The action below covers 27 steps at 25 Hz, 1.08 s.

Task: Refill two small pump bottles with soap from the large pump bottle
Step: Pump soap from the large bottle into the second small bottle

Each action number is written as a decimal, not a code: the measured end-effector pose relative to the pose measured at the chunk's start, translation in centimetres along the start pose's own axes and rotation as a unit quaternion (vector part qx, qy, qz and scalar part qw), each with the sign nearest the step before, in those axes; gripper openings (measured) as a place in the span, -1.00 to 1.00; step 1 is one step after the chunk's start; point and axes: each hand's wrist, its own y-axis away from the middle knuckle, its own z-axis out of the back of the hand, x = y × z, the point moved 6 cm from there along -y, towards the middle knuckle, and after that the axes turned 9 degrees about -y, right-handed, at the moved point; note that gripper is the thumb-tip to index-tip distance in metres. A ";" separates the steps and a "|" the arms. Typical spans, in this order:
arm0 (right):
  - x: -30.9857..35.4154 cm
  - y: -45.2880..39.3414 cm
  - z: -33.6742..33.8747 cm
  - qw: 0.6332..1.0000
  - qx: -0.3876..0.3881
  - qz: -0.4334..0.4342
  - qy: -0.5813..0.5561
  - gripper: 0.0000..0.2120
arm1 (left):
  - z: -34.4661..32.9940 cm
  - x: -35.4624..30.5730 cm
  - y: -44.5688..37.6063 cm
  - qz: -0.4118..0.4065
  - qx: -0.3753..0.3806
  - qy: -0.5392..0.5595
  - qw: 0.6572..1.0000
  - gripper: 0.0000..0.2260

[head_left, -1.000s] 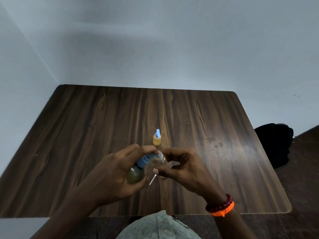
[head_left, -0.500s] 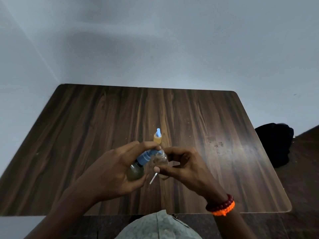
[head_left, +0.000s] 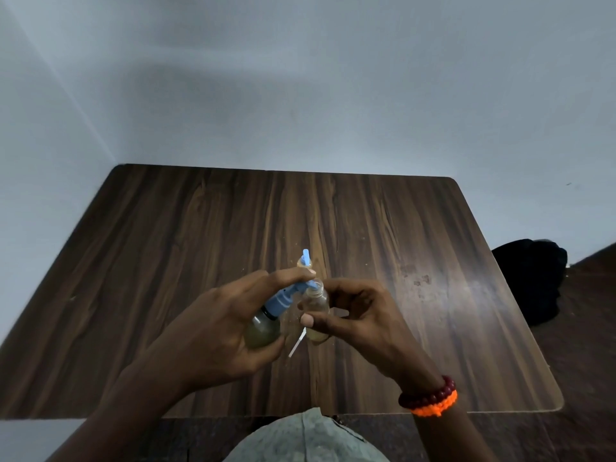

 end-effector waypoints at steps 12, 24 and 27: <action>0.0 0.3 0.3 1.000 -0.010 -0.010 0.015 -0.69 | 0.1 -0.4 0.0 -0.001 0.024 -0.027 0.999 -0.30; -0.3 0.5 0.2 1.000 -0.004 -0.020 0.017 -0.70 | 0.3 -0.2 -0.1 -0.005 0.029 -0.015 0.999 -0.33; -0.2 0.4 0.5 1.000 -0.002 -0.022 0.018 -0.68 | 0.2 0.0 0.0 -0.004 0.031 0.017 0.999 -0.33</action>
